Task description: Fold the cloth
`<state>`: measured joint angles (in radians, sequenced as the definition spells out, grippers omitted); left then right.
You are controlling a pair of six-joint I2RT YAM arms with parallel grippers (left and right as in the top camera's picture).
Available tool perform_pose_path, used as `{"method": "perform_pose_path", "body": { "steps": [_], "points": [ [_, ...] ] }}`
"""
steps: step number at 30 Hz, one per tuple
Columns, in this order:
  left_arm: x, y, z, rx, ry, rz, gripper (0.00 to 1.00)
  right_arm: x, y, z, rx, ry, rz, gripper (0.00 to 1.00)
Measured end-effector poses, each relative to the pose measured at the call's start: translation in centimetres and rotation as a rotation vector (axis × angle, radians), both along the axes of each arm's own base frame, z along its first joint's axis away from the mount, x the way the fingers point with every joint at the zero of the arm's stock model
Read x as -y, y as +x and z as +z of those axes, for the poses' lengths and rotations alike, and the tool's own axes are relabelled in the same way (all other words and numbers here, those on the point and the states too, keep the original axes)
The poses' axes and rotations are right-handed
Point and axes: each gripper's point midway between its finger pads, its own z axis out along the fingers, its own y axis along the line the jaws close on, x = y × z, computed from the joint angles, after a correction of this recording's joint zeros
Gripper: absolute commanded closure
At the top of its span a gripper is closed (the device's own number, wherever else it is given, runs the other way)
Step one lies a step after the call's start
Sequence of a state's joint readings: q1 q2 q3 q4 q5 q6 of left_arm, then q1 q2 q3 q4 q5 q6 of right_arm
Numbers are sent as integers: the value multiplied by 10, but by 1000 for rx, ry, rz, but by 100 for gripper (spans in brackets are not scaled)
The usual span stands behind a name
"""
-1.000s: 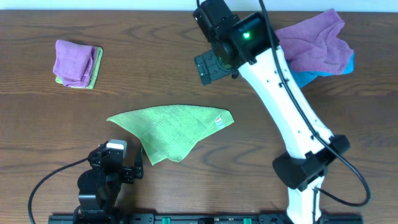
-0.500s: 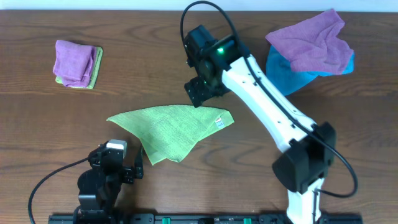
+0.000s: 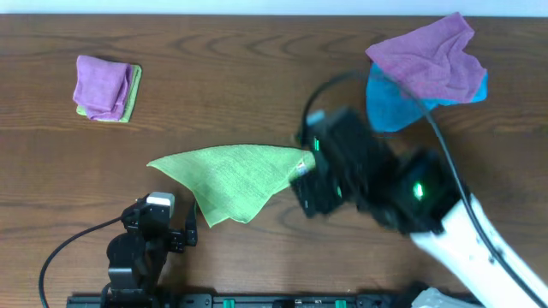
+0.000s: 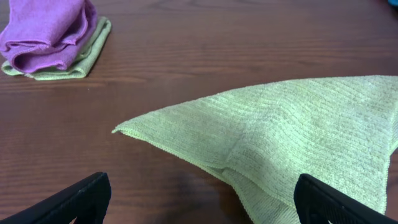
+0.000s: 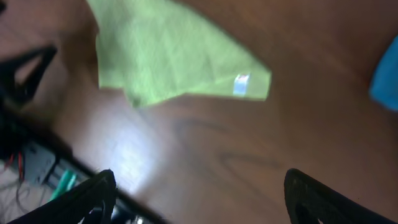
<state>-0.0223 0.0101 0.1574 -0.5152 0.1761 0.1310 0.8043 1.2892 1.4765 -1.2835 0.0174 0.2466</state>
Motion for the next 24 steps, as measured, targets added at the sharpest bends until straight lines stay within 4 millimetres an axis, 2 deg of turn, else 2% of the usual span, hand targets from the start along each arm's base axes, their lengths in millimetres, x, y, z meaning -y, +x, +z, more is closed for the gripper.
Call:
{"method": "perform_pose_path", "body": {
  "steps": [3,8,9,10,16,21,24],
  "points": [
    [0,0,0,0,0,0,5,5,-44,4,10,64,53,12],
    [0,0,0,0,0,0,5,20,-98,19,26,228,97,10],
    [0,0,0,0,0,0,5,23,-106,20,18,251,105,3],
    [0,0,0,0,0,0,5,25,-114,21,6,274,118,1],
    [4,4,9,37,-35,-11,5,40,-143,1,-117,241,121,1],
    [43,-7,13,-47,-387,-105,5,44,-146,-4,-150,230,93,1],
    [59,-14,16,-106,-541,-141,5,44,-146,-4,-152,232,88,1]
  ]
}}
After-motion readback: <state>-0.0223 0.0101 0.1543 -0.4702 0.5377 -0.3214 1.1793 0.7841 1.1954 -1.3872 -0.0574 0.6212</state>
